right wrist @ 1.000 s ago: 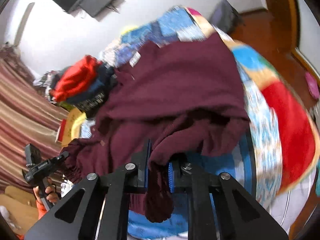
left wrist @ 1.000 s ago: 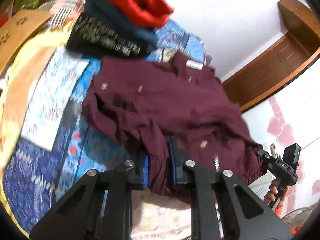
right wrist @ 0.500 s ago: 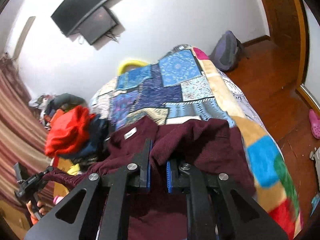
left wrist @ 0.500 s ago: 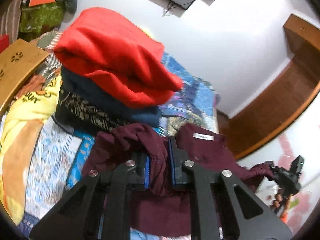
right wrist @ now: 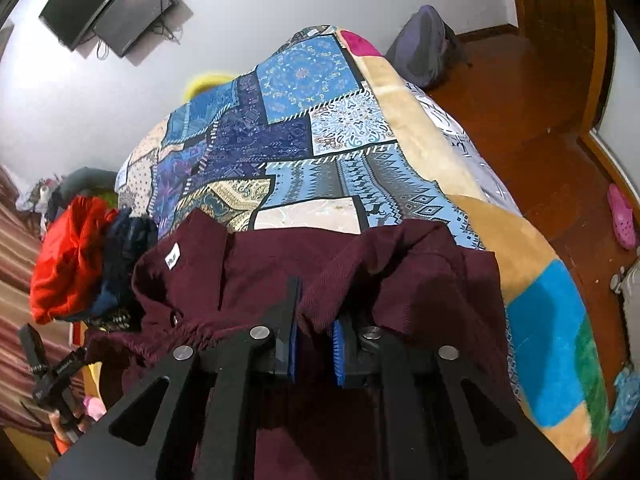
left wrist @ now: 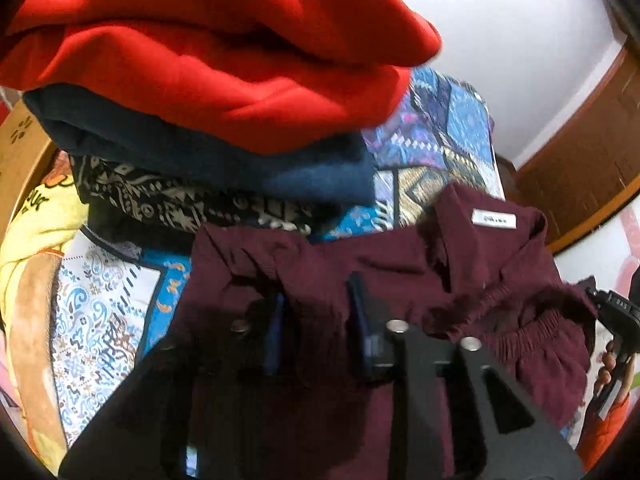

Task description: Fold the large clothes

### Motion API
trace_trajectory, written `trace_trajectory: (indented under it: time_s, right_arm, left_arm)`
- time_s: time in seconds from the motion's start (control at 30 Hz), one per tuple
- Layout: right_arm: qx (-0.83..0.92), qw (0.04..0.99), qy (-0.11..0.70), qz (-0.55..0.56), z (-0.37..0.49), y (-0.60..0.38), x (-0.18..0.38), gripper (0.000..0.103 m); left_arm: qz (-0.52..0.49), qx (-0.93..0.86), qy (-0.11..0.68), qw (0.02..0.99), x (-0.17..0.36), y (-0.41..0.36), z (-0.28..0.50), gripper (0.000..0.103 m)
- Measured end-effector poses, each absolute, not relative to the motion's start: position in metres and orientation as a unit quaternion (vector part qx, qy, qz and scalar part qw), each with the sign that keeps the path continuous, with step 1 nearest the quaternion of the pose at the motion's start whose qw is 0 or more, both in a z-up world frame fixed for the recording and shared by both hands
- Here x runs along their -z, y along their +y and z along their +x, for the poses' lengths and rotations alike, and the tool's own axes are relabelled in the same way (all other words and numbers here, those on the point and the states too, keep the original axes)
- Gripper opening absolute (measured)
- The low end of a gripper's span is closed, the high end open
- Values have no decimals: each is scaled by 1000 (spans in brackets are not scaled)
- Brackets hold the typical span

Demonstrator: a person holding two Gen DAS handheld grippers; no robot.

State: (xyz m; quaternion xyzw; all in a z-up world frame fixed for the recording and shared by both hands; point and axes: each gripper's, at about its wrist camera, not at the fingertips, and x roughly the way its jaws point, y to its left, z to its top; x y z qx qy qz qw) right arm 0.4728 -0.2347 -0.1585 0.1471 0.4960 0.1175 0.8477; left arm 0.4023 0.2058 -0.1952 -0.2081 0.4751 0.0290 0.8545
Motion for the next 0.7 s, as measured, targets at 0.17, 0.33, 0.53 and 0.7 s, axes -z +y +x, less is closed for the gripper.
trace_trajectory:
  time_s: [0.17,0.33,0.53,0.7]
  right_arm:
    - [-124,869,474,65,455,-211,133,37]
    - [-140,889,436,29,427,-196,111,53]
    - [-169,882,440,-14,403,-172,113,66]
    - [-172,861,477,-40,393,-160,142,68]
  left_arm:
    - [-209,-18,459,863,173,200,384,45]
    - [-212,-2,447,869,154,190,368,52]
    - [-178,-8,435,883,137,173,347,55]
    - [-152,-13,430,890,128,163,328,55]
